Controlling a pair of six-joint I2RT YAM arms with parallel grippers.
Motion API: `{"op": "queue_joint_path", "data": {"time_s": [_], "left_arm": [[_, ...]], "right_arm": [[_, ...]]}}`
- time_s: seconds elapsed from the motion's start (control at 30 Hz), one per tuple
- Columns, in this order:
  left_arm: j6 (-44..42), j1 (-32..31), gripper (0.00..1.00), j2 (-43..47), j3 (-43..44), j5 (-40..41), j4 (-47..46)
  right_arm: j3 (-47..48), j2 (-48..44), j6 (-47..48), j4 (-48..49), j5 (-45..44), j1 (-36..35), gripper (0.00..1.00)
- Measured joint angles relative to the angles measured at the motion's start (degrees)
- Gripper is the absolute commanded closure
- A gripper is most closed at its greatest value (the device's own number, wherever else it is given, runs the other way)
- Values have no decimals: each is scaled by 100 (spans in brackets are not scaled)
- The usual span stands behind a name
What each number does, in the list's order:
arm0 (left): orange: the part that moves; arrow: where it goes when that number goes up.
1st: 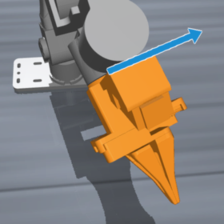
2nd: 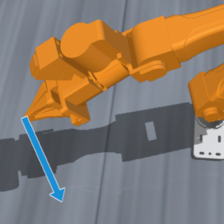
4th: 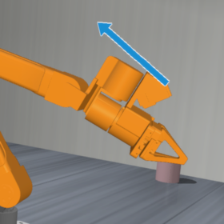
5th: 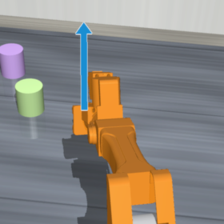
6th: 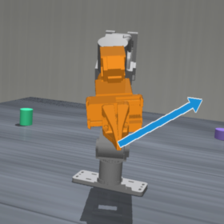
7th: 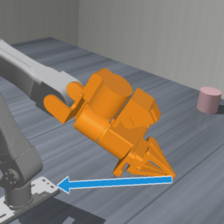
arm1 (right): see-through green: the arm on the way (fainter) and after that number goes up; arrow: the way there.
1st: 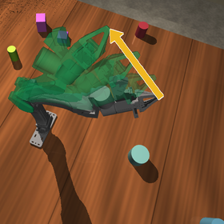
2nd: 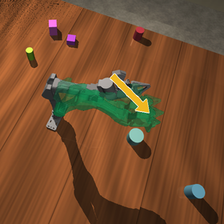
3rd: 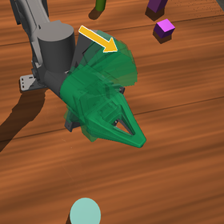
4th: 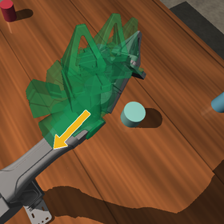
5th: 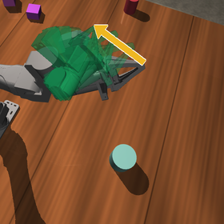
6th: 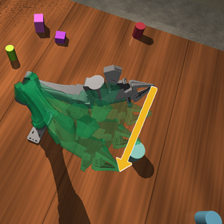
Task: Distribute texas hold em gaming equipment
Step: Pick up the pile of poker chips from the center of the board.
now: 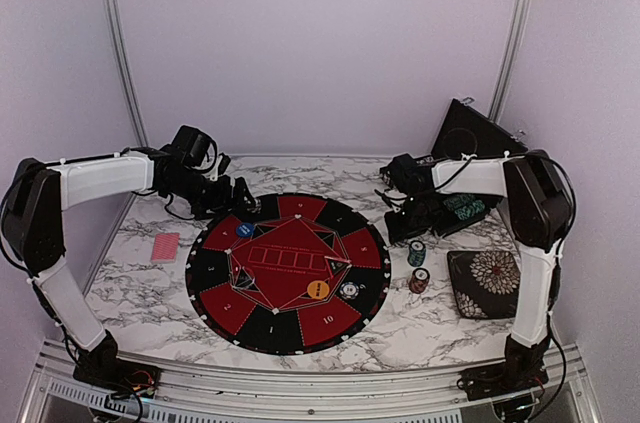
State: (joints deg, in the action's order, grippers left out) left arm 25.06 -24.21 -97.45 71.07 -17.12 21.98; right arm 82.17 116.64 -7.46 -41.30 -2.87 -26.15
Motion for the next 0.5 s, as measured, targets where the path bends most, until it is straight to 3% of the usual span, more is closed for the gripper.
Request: {"op": "queue_joint_path", "data": {"time_s": [0.5], "left_arm": [[2, 0, 1, 0, 0, -39, -2]], "right_arm": [[498, 90, -7, -350, -127, -31, 70]]}}
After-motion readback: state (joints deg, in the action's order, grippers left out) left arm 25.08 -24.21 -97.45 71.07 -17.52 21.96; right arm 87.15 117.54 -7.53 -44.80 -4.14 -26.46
